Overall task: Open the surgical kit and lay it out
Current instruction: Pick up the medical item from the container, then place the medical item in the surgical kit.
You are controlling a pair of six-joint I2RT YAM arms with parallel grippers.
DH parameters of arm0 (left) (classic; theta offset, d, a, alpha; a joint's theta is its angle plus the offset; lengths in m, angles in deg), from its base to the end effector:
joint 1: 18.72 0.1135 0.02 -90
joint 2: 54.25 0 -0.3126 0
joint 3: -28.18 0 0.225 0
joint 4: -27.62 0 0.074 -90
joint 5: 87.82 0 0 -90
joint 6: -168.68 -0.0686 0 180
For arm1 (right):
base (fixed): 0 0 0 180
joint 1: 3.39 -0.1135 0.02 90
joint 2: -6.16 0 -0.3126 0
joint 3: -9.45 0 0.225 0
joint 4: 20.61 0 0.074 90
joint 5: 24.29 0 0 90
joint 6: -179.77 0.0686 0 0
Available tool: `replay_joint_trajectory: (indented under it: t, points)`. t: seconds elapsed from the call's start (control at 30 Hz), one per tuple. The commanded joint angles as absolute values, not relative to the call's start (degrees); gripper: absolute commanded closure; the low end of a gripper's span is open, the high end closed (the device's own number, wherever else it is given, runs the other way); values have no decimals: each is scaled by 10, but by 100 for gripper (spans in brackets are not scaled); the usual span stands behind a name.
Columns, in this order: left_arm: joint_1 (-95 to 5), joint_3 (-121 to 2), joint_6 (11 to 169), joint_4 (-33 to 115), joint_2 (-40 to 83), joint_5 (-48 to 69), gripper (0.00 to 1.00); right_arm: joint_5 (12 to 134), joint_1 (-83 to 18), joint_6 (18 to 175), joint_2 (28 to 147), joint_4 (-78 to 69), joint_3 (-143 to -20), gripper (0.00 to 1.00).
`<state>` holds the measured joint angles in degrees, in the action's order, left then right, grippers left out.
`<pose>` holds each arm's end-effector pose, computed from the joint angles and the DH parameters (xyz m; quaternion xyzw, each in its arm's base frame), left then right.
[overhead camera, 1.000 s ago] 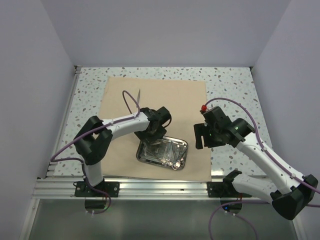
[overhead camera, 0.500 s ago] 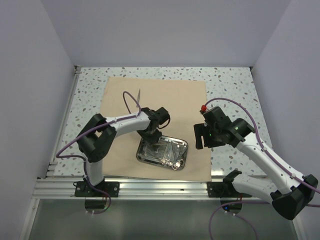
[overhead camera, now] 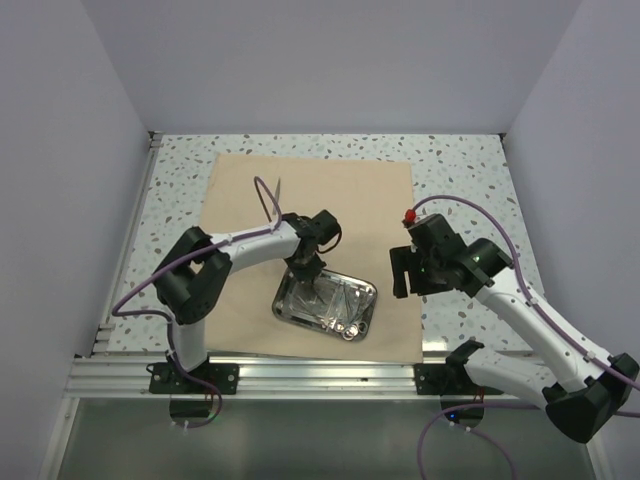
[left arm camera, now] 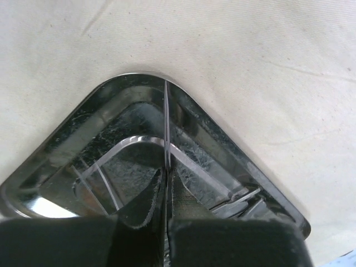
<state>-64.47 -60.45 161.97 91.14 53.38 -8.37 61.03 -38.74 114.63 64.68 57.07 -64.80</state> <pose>0.2503 -0.2390 0.1979 -0.3254 0.9389 -0.0192 0.1108 0.1177 0.0766 0.3154 -0.0788 0.9662 0.0872 0.2293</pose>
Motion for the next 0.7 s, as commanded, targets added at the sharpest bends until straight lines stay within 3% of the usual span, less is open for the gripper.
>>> replay_joint_trajectory:
  t: [0.0,0.17,0.33,0.5,0.67]
  points:
    - [-642,-651,1528,931,478,-126,100,592,-391,1149,635,577,-665,28]
    - [-635,-690,1422,950,396,-184,100,570,-391,1165,640,576,-663,28]
    - [-557,-703,1228,884,365,-198,100,561,-390,1190,657,578,-664,28]
    - [-472,-767,1006,790,438,-180,100,544,-390,1209,676,583,-679,28]
    - [-432,-914,893,791,588,-174,100,522,-390,1226,700,604,-711,28]
